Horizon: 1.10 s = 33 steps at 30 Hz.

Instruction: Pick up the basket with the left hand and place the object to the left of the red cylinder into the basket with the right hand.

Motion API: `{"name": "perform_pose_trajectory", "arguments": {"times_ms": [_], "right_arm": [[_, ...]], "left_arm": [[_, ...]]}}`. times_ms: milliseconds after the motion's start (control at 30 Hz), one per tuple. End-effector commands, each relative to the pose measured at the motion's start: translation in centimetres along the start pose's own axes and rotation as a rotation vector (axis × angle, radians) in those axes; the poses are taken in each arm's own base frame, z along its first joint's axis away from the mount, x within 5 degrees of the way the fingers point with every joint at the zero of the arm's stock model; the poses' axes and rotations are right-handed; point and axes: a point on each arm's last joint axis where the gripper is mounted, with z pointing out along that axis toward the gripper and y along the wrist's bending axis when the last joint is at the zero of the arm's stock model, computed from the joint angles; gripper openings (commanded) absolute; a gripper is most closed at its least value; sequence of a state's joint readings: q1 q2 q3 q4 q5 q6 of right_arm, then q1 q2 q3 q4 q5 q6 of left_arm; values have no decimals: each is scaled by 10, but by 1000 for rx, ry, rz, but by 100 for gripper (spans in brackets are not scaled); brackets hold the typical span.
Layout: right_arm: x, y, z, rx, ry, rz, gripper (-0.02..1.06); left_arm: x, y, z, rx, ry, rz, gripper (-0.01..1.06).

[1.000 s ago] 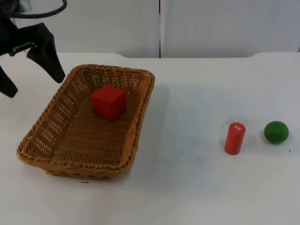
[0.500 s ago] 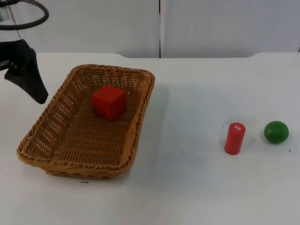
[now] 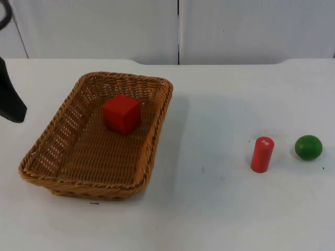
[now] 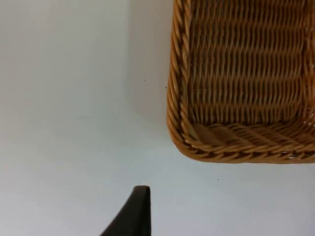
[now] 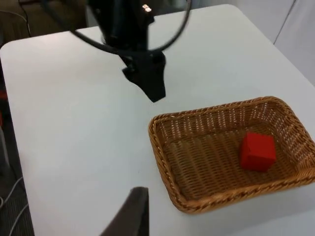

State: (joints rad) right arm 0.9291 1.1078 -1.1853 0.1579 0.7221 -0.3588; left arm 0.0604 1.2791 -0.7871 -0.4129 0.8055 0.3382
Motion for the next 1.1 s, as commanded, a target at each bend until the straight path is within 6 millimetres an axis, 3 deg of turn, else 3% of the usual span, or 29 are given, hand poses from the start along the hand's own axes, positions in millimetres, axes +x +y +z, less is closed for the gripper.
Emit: {"name": "perform_pose_trajectory", "arguments": {"times_ms": [0,67,167,367,500,867,1067], "right_arm": [[0,-1,0,7,-16,13,95],[3,0,1,8,-15,15,95],[16,1,12,12,-3,46,95],[33,3,24,13,26,86,95],[44,5,31,10,52,108,95],[53,4,39,41,-4,130,95],[68,7,47,43,16,139,95]], "left_arm": [[5,-4,-10,4,-59,-5,102],[8,-7,-19,2,-99,4,102],[21,-17,-49,3,-221,40,102],[39,-25,-76,-11,-376,80,102],[62,-31,-95,-25,-500,116,102],[92,-38,-113,-29,-602,163,102],[115,-44,-127,-31,-654,210,102]]}}
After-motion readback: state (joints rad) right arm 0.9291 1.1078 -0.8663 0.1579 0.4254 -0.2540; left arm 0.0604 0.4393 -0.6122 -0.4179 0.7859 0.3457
